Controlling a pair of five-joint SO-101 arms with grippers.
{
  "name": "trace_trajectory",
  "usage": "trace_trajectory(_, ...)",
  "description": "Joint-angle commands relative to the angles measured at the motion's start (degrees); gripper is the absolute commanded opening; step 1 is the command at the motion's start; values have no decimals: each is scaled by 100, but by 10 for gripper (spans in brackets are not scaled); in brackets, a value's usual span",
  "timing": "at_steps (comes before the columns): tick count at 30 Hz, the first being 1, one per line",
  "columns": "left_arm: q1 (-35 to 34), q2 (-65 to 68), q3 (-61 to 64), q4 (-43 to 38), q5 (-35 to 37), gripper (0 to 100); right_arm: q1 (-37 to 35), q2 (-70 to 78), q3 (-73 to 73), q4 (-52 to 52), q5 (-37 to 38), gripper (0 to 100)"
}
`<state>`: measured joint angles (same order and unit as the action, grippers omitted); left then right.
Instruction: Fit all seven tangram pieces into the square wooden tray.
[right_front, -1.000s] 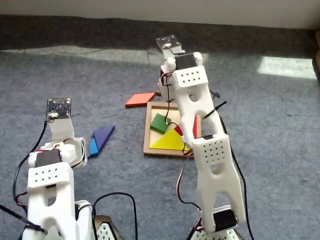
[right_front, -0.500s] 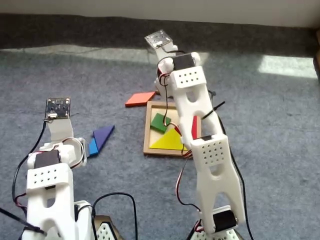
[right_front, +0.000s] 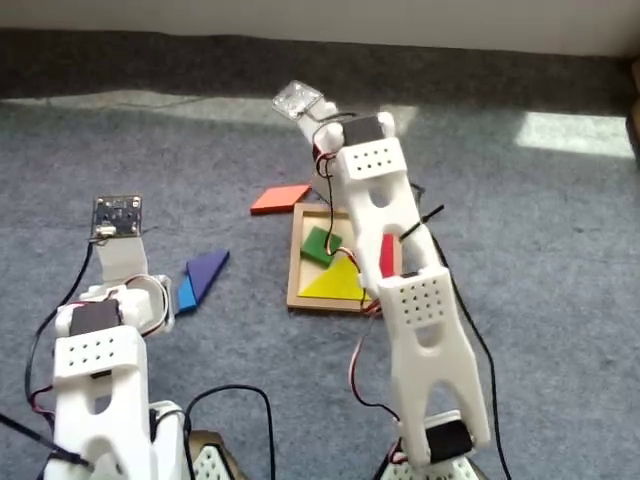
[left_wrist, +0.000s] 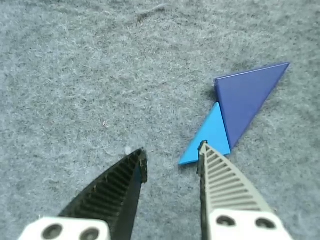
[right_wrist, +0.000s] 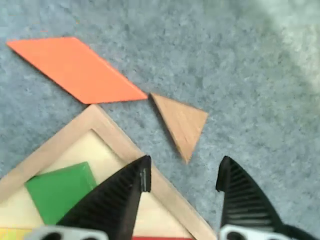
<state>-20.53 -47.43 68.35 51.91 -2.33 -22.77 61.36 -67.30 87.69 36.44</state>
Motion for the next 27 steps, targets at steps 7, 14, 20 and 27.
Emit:
trace_trajectory(7,-40,-84,-40,-88,-53,177,66,488,-145,-312,431,207)
trace_trajectory(14,-40,-84,-40,-88,-53,176,101,699,-145,-760,404,11)
trace_trajectory(20,-40,-84,-31,-88,-53,175,242,664,-312,-444,404,5)
trace_trajectory(27,-40,-84,-31,-88,-53,175,242,681,-2273,1349,396,5)
